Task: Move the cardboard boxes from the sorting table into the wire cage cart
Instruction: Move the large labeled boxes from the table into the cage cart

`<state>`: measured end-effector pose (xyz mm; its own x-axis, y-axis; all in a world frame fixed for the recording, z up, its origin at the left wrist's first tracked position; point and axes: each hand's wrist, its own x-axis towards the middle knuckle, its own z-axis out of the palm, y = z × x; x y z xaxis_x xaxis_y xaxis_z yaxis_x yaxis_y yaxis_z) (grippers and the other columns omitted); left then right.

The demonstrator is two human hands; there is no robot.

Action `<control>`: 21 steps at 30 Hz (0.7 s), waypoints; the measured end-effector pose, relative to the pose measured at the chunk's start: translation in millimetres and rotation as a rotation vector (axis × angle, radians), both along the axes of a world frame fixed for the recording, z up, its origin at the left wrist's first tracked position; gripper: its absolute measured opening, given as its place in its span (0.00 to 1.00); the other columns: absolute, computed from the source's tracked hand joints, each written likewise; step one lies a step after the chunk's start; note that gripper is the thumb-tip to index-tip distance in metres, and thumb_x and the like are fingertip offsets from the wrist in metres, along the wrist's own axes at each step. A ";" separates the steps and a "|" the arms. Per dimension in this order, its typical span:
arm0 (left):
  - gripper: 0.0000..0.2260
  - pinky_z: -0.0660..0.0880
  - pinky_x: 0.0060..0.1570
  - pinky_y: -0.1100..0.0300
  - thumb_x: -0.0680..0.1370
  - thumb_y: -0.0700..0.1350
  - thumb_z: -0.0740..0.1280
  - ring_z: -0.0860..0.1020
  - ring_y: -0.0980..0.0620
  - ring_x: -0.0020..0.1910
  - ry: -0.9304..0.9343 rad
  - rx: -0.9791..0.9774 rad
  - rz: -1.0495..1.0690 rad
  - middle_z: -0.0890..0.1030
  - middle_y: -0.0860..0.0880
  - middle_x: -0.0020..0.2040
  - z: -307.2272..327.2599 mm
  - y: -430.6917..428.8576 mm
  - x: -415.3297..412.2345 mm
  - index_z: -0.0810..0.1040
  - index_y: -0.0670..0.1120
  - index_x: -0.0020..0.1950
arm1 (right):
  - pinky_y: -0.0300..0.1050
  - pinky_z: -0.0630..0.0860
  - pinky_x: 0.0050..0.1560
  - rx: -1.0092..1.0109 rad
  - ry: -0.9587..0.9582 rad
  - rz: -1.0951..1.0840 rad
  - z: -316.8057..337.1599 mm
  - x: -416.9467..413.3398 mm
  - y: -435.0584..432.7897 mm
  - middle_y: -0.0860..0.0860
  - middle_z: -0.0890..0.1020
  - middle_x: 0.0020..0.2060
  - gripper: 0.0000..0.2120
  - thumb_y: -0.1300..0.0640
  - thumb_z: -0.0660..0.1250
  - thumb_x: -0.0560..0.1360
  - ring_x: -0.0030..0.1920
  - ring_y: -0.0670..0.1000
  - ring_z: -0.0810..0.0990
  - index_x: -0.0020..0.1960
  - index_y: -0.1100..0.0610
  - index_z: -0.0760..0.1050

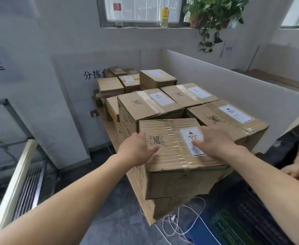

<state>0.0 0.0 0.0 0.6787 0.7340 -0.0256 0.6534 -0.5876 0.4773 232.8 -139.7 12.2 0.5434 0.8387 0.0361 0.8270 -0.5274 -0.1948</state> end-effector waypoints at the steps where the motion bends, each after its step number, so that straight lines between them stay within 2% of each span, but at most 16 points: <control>1: 0.25 0.77 0.58 0.48 0.76 0.64 0.64 0.77 0.49 0.58 -0.018 -0.028 -0.002 0.78 0.51 0.62 -2.2 0.3 1.0 0.72 0.51 0.68 | 0.49 0.71 0.42 -0.006 0.008 -0.001 -0.8 -0.9 -1.5 0.43 0.76 0.42 0.09 0.41 0.66 0.77 0.46 0.51 0.76 0.46 0.43 0.68; 5: 0.25 0.75 0.54 0.55 0.77 0.61 0.67 0.78 0.49 0.58 -0.067 -0.098 0.022 0.79 0.51 0.63 -10.3 -1.3 3.5 0.69 0.50 0.68 | 0.47 0.70 0.38 -0.006 0.064 -0.047 -9.3 3.3 -3.5 0.40 0.74 0.39 0.11 0.40 0.66 0.77 0.44 0.50 0.75 0.42 0.43 0.67; 8: 0.27 0.74 0.54 0.54 0.77 0.61 0.67 0.77 0.46 0.59 -0.070 -0.142 0.075 0.78 0.49 0.64 -13.5 -3.1 5.9 0.66 0.48 0.70 | 0.48 0.68 0.36 0.006 0.106 -0.083 -12.3 4.6 -3.1 0.42 0.76 0.39 0.13 0.40 0.65 0.77 0.41 0.48 0.75 0.41 0.46 0.68; 14: 0.26 0.77 0.60 0.50 0.77 0.61 0.67 0.78 0.47 0.59 -0.078 -0.244 0.122 0.80 0.50 0.63 -18.8 -2.9 8.3 0.74 0.48 0.69 | 0.45 0.66 0.33 0.046 0.122 -0.106 -16.5 3.1 -2.2 0.41 0.75 0.39 0.14 0.39 0.66 0.77 0.40 0.45 0.73 0.41 0.46 0.68; 21: 0.27 0.78 0.59 0.50 0.72 0.61 0.73 0.80 0.50 0.56 -0.154 -0.331 0.154 0.82 0.53 0.59 -17.6 -10.4 -1.8 0.77 0.49 0.66 | 0.46 0.66 0.34 0.073 0.131 -0.123 -16.0 -8.7 -7.0 0.42 0.77 0.40 0.15 0.36 0.68 0.75 0.40 0.47 0.75 0.42 0.47 0.71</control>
